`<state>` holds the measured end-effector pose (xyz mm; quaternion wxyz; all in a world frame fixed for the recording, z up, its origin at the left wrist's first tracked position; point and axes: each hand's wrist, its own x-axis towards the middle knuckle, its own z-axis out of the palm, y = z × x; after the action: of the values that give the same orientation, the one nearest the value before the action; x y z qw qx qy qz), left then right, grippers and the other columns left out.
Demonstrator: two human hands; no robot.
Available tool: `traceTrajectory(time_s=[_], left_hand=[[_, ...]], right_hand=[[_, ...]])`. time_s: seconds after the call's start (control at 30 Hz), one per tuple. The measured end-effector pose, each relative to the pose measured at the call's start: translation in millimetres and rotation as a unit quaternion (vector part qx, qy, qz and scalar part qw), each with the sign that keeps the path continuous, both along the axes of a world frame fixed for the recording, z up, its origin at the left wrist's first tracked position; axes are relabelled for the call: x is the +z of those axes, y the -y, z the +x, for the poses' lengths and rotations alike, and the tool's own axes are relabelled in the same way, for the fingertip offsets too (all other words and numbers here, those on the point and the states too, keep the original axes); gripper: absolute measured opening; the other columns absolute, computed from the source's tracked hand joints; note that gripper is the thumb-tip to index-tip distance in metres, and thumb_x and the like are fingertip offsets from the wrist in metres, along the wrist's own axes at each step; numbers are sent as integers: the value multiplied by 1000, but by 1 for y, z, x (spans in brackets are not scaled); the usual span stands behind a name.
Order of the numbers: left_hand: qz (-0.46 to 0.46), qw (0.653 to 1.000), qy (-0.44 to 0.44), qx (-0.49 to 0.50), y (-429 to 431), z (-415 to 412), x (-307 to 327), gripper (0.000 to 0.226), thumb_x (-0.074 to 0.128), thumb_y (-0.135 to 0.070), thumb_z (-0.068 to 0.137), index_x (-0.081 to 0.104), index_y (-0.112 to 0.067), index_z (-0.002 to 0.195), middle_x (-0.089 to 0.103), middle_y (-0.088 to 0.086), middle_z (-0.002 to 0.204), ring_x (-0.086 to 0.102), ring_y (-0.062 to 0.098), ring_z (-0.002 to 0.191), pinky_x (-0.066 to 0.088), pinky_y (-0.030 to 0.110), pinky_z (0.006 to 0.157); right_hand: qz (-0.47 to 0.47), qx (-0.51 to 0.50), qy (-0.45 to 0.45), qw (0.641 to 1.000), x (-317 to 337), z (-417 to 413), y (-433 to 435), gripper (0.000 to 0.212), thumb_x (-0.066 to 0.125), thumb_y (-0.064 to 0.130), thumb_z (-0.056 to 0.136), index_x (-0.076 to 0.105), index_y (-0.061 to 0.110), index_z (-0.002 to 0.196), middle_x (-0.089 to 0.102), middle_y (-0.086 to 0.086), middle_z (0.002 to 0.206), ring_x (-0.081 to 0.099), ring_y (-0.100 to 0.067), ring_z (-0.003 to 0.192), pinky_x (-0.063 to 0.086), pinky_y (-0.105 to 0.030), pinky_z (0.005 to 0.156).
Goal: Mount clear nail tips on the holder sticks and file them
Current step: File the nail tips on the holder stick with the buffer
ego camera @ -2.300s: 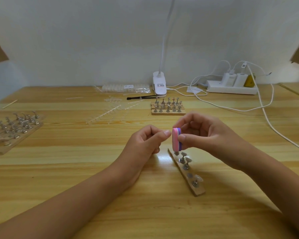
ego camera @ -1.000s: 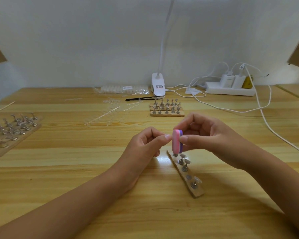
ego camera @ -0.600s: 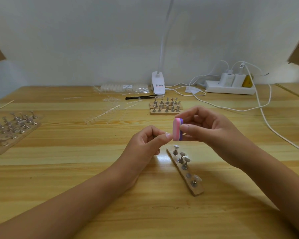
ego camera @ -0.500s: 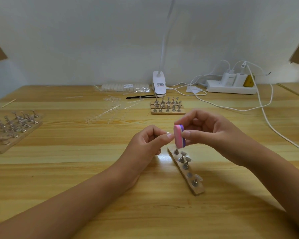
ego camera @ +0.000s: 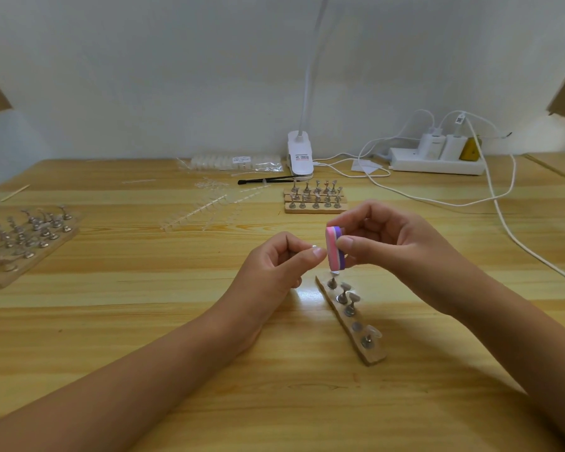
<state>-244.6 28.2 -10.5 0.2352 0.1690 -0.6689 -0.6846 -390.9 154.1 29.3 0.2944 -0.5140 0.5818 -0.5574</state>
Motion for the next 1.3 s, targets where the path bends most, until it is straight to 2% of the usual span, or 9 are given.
traceTrajectory(time_s=[0.13,0.23,0.37,0.47,0.57,0.7,0.87,1.1,1.3], left_hand=[[-53,998,5,-38,-7,2,-1,16,79,-34,77,65,-29,75,56,4,77,54,9,71,45,14,66],[-54,997,17,-48,-10,1,1,18,76,-39,74,66,-24,79,61,-2,74,55,5,69,44,12,65],[-30,999,33,-27,-4,2,3,37,72,-50,71,71,-20,91,58,-20,64,49,-1,60,43,10,62],[-10,999,35,-29,-2,1,1,33,78,-59,72,75,-30,87,54,-17,66,49,1,62,46,15,67],[6,999,31,-29,-2,1,2,35,72,-63,66,76,-33,84,51,-15,64,48,3,62,47,16,68],[18,999,26,-23,0,0,2,33,74,-62,63,74,-32,75,53,-8,71,47,3,61,45,19,70],[15,999,22,-31,1,-2,-1,24,75,-57,66,71,-33,70,52,-16,63,48,1,59,44,14,63],[-11,999,22,-36,1,0,-2,26,74,-56,72,73,-31,81,54,-17,63,47,2,60,43,14,62],[2,999,19,-46,0,-1,-1,34,66,-58,78,78,-29,90,49,-13,65,43,5,61,44,16,66]], right_hand=[[-39,-63,17,997,-1,-4,3,31,67,24,79,67,13,107,72,3,89,70,-13,84,56,-22,77],[16,-110,-81,990,1,-23,0,23,69,24,85,66,23,108,71,3,90,69,-10,83,55,-20,76],[225,-151,-397,877,-15,-49,-2,38,62,34,94,50,37,130,61,13,93,58,-6,85,53,-32,79],[268,-156,-458,833,-22,-55,-2,38,58,33,94,51,34,131,52,16,104,51,-6,94,49,-33,84],[139,-154,-430,879,-16,-51,-3,30,64,32,89,63,30,118,54,13,111,53,-9,106,48,-34,91],[-8,-55,-211,976,4,-28,-6,23,65,44,82,71,34,102,66,12,110,61,-7,112,53,-21,90],[-34,-1,-268,963,4,-4,-3,26,69,36,80,72,23,103,64,12,111,57,-13,118,46,-22,97],[-40,-48,-343,937,-1,-6,-3,20,66,43,79,70,31,95,58,20,114,48,-12,122,36,-25,101],[-32,-51,-308,949,-1,-13,-1,18,68,42,78,71,29,90,61,15,112,53,-12,120,41,-33,103]])
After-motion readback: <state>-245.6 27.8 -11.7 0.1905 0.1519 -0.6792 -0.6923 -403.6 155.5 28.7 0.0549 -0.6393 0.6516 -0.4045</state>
